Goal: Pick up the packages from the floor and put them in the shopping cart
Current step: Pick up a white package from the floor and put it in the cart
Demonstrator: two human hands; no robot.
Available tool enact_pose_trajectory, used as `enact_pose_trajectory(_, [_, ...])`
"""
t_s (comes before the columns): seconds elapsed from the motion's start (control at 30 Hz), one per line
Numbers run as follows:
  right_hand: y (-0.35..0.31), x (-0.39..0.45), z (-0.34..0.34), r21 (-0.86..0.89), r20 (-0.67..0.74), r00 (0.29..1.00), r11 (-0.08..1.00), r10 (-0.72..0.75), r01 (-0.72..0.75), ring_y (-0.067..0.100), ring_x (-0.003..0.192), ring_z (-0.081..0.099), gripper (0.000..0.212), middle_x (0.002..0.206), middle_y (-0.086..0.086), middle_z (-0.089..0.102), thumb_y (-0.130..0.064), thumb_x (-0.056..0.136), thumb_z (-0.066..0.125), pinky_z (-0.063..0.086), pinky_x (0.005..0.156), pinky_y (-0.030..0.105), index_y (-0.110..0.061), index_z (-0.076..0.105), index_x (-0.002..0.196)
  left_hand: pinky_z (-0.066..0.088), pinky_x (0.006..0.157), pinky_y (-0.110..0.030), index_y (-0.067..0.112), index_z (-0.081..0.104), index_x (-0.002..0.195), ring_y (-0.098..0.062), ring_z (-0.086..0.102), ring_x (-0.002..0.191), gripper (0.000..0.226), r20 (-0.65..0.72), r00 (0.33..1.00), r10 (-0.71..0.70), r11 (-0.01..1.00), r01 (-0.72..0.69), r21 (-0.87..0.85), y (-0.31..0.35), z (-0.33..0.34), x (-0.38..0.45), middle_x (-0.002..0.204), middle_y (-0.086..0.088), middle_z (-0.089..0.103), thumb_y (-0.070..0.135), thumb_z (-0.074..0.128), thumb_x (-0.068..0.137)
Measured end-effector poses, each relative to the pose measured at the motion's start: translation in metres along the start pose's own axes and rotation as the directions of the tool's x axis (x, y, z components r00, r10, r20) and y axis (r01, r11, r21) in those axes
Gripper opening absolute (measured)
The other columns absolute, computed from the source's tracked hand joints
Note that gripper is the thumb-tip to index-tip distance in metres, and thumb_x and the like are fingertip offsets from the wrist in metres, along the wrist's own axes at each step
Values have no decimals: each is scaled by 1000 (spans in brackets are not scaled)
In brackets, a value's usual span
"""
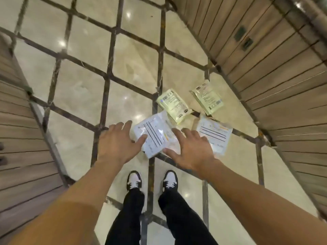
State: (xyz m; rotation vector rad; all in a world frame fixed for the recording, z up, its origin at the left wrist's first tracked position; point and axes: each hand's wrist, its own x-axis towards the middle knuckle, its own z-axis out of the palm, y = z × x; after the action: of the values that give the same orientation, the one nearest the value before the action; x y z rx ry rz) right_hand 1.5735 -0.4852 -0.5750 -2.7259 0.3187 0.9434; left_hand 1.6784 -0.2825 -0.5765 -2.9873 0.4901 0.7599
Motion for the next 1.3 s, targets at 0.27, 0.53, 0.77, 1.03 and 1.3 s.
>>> enact_pose_trajectory(0.27, [16,155,226,255,192,960,934,204,-249,36,149,36,91,168,9,28,-79,98,32,40,111,51,-30,2,168,43,100,-45,24,47,151,-33,56,125,79,144,980,137,987,-147,57,-22,236,160,138,-9,61,76,39,92])
enact_pose_trajectory(0.53, [-7,280,352,780,242,819,397,519,-483,40,145,47,124,173,11,21,-88,80,58,45,113,59,-34,-16,163,29,117,-55,28,30,162,-41,32,148,90,32,982,186,982,-185,-49,-50,353,273,162,-16,38,81,37,90])
enact_pose_trajectory(0.77, [0,343,371,955,122,780,142,614,-261,24,132,57,125,154,-1,45,-75,77,76,45,116,50,-41,-7,164,45,104,-53,47,-6,161,-39,54,134,125,158,979,132,959,-86,-270,-44,358,339,160,-9,43,92,62,66])
enact_pose_trajectory(1.03, [12,390,357,985,-85,808,174,583,-22,22,139,56,135,155,-3,51,-80,54,83,45,118,49,-62,-3,156,50,90,-35,39,12,162,-24,63,110,130,237,964,123,795,47,-604,-66,370,356,134,9,60,87,73,58])
enact_pose_trajectory(1.3, [23,390,344,985,-9,793,142,609,-97,25,113,71,124,123,-6,71,-70,65,88,56,103,50,-48,9,158,52,88,-37,34,32,153,-24,66,104,108,118,993,7,699,79,-711,-50,388,333,110,15,64,81,75,65])
